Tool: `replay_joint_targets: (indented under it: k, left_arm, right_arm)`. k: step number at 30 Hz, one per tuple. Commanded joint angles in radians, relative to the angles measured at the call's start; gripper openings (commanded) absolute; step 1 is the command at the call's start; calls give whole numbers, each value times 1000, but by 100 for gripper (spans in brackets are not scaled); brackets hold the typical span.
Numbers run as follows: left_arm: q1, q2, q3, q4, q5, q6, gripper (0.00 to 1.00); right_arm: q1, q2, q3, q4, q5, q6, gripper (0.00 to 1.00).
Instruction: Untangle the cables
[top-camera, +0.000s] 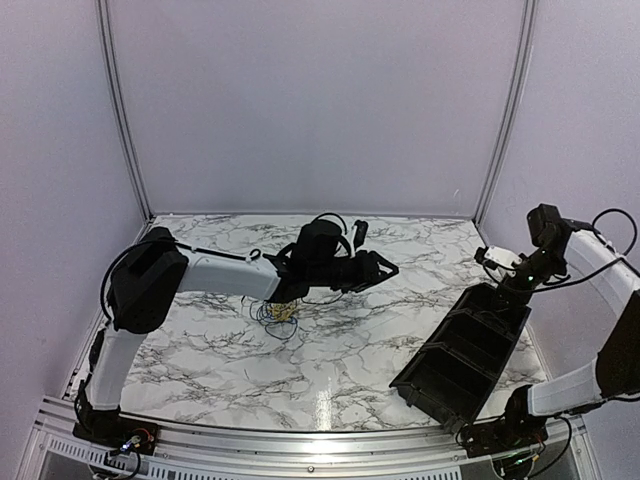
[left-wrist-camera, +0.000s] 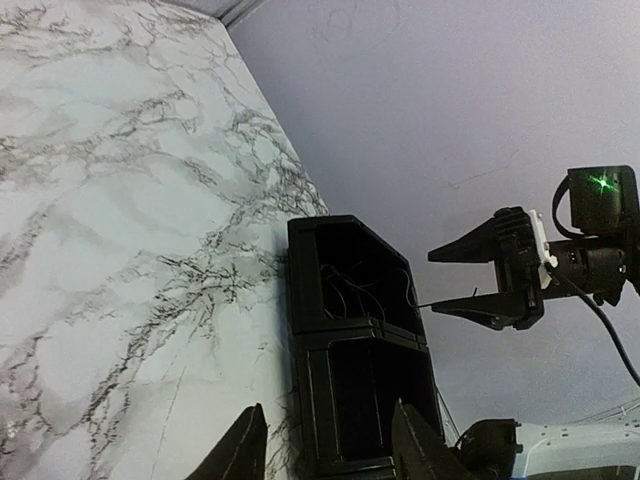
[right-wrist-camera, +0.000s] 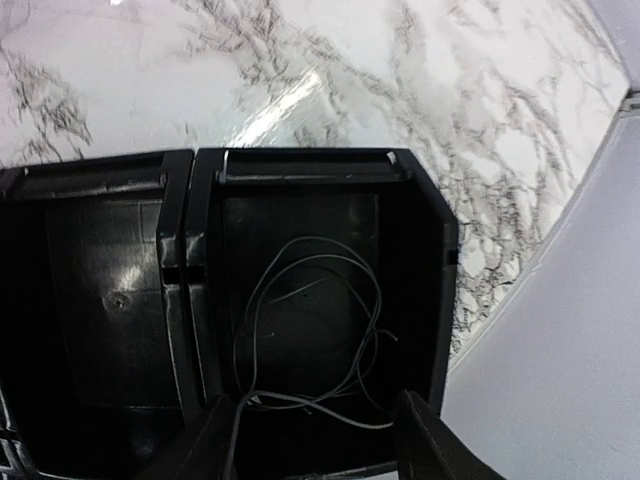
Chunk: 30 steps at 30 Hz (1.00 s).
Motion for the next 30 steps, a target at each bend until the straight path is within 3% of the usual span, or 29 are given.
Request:
replay_joint_targets:
  k: [1, 6, 12, 19, 24, 30]
  left_arm:
    - [74, -145, -95, 34, 0, 67, 45]
    - [119, -271, -235, 3, -29, 140, 45]
    - [125, -397, -340, -149, -83, 265, 45]
    - [117, -445, -408, -296, -72, 314, 44]
    - [91, -467, -407, -381, -143, 372, 44]
    - [87, -473, -415, -379, -169, 398, 44]
  right_arm:
    - [-5, -64, 85, -62, -56, 17, 57]
    - [23, -73, 102, -32, -127, 51, 57]
    - [114, -63, 34, 67, -92, 93, 55]
    - [110, -133, 17, -48, 75, 25, 48]
    - [109, -233, -46, -113, 205, 21, 56]
    - [108, -255, -94, -193, 171, 53, 57]
